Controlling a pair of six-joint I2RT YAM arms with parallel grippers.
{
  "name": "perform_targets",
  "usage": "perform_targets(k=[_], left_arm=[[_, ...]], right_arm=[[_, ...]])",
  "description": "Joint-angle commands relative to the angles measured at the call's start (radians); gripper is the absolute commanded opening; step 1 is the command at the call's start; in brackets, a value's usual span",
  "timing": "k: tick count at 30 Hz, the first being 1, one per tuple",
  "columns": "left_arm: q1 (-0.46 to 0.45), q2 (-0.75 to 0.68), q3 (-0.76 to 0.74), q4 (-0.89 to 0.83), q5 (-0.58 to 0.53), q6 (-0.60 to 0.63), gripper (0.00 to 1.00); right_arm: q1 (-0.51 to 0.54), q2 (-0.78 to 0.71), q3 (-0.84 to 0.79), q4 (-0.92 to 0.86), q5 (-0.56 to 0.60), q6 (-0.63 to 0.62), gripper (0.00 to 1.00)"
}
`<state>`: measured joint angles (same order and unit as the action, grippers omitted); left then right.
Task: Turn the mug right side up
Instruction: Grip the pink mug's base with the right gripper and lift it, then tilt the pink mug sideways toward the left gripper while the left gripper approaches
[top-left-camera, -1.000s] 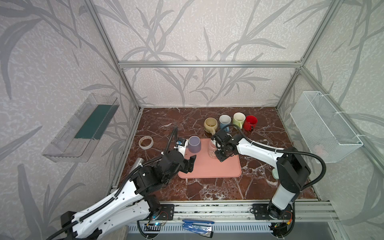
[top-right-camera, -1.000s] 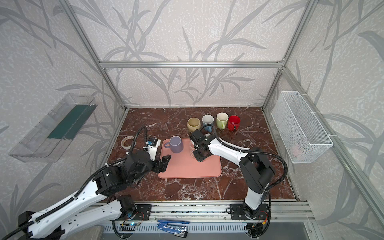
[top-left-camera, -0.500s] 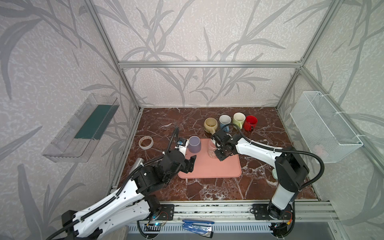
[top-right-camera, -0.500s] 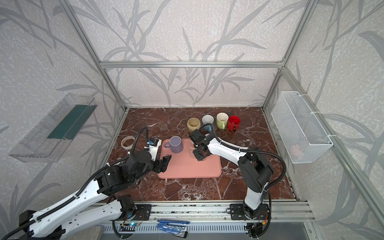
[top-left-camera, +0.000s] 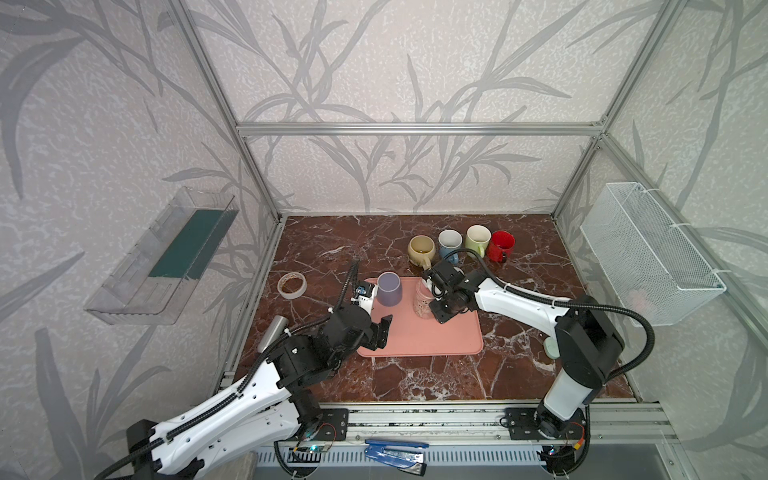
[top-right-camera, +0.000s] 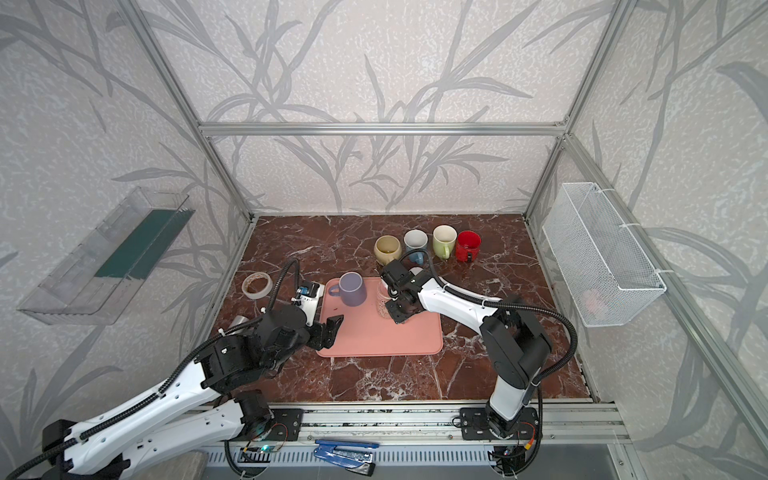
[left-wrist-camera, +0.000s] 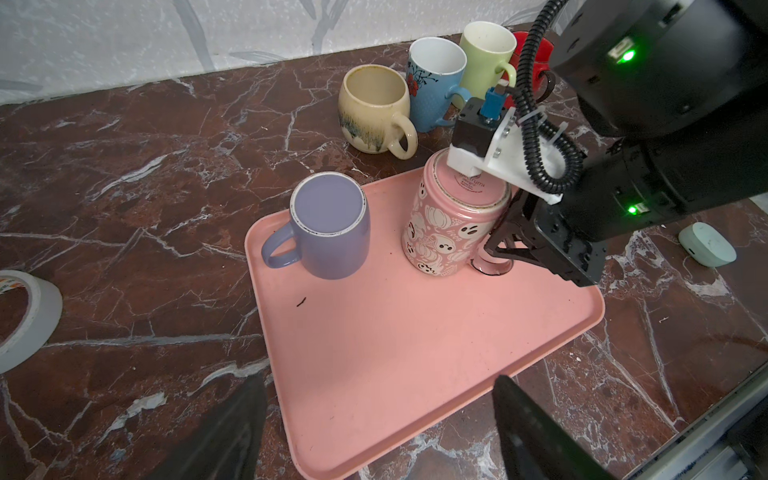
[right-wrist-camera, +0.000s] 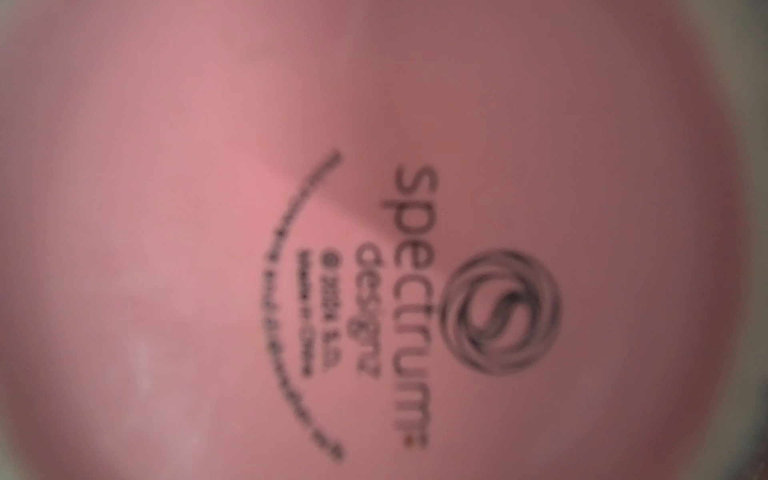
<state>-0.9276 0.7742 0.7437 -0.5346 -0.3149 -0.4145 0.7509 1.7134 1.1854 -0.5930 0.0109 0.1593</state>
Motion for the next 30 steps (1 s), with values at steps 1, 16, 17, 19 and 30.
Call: perform_targets(k=[1,16,17,19,30], left_arm=[[0.003,-0.017,-0.018,0.031,-0.006,-0.033,0.83],[0.004,-0.056,-0.085,0.067,-0.002,-0.084,0.83],[0.004,-0.062,-0.095,0.077,0.005,-0.092,0.83],[0.004,-0.079,-0.125,0.103,0.021,-0.112,0.83],[0.004,-0.218,-0.327,0.395,0.139,-0.219,0.81]], right_arm=[[0.0,-0.081,-0.018,0.102,-0.079,0.025,0.0],[-0.093,-0.189,-0.131,0.333,-0.378,0.168,0.0],[-0.095,-0.197,-0.135,0.342,-0.385,0.173,0.0],[-0.096,-0.218,-0.143,0.369,-0.404,0.191,0.0],[-0.107,-0.324,-0.227,0.593,-0.477,0.305,0.0]])
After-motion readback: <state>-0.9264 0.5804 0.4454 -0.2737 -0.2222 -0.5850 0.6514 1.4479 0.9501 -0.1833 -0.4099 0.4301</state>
